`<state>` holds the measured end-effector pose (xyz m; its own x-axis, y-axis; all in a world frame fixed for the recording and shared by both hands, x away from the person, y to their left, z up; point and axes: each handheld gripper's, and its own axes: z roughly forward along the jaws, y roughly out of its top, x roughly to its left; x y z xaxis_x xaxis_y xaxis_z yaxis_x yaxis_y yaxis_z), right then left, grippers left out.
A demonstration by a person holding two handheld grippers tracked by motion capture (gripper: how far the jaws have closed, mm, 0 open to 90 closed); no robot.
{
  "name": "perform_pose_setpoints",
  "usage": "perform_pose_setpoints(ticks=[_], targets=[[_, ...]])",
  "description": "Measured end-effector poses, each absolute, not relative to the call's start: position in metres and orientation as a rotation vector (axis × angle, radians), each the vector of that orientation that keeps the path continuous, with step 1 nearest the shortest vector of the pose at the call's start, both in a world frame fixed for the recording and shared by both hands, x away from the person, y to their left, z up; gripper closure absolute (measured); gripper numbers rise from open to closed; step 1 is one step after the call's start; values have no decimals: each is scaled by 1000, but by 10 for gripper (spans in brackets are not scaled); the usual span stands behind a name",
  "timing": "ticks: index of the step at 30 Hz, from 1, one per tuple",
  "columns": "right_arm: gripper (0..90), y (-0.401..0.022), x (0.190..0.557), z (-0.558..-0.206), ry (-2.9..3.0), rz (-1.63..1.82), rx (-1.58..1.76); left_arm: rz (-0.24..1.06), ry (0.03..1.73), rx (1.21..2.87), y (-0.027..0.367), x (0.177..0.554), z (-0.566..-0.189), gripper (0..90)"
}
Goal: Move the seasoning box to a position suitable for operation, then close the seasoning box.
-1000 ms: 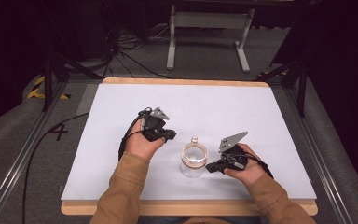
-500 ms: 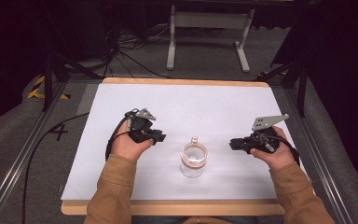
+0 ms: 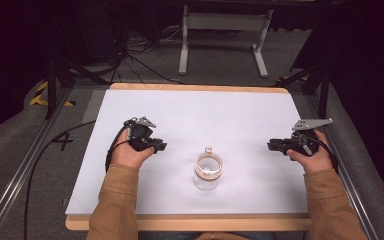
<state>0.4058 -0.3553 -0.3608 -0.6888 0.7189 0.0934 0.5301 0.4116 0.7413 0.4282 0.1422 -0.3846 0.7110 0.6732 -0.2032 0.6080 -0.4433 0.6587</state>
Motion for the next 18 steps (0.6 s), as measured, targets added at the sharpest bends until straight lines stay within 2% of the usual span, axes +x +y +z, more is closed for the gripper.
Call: perform_pose_setpoints(ticks=[10, 18], targets=[[703, -375, 420, -387, 2431, 1055, 1202, 100, 1042, 2194, 174, 441, -416, 737], [648, -389, 429, -410, 2419, 974, 1251, 87, 1024, 2233, 179, 445, -435, 726]])
